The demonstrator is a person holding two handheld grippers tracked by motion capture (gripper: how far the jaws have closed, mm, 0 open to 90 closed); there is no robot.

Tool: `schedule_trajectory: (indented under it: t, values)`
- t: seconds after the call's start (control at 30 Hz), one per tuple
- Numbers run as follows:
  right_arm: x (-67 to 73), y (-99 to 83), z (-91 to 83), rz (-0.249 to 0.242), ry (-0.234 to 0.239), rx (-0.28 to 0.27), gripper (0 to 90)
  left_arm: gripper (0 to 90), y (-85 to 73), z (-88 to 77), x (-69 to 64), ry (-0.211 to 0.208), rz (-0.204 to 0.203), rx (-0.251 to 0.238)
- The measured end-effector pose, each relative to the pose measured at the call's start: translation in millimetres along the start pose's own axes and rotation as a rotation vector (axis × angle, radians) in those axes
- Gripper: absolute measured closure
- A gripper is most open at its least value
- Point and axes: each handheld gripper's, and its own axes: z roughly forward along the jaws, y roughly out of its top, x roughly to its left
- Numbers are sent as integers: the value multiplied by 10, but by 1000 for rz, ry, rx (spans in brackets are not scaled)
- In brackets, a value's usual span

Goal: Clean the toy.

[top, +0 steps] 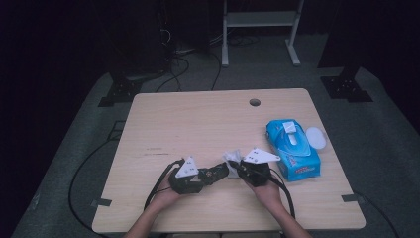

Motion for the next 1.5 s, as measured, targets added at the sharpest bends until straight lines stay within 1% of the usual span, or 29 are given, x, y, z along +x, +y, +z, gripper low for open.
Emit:
schedule_trajectory:
  t: [0.07,0.1,0.13,0.17,0.2,0.3,0.33,0.4,0.5,0.57,0.63,0.67,0.73,0.8,0.9,0.97,1.1,1.23,1.5]
  values:
    - [40,8,23,0,39,0,849,579,-5,-1,-1,0,-2,-2]
    - [65,12,42,-9,46,1,849,580,-6,-6,1,0,0,1]
    - [69,16,48,-24,41,4,849,580,-7,-6,4,-2,0,0]
    - [60,17,48,-27,37,4,849,580,-6,-7,6,-2,1,2]
    - [31,17,36,-19,26,4,850,580,-2,-5,2,-1,2,1]
    - [-67,-8,-12,-24,-17,4,849,580,2,-1,-2,2,0,-1]
    - [-118,-18,-39,-10,-17,3,849,580,3,0,-3,2,-2,-2]
    - [-152,-33,-65,-6,-41,4,850,581,9,0,-4,4,4,3]
    - [-147,-34,-71,-17,-54,5,849,581,10,0,-7,6,8,5]
    - [-127,-30,-66,-6,-43,7,849,581,10,0,-8,7,8,5]
    - [-79,-25,-53,-16,-26,4,849,581,10,-2,-9,8,10,6]
    - [-43,-20,-46,-31,-20,5,849,581,10,-4,-5,6,9,7]
    - [-24,-15,-44,-43,-21,6,849,581,4,-13,3,5,6,7]
    - [-55,-14,-52,-34,-25,8,849,581,5,-13,1,6,7,8]
    - [-126,-24,-83,-19,-58,10,850,581,5,-14,2,5,6,8]
    - [-164,-35,-96,-1,-61,7,850,581,7,-15,3,5,9,9]
    - [-156,-33,-96,-18,-70,10,849,581,8,-16,1,6,10,9]
    - [-184,-36,-107,-2,-78,10,850,581,8,-19,2,6,10,8]
    - [-186,-34,-107,3,-83,11,850,582,9,-22,4,5,12,9]
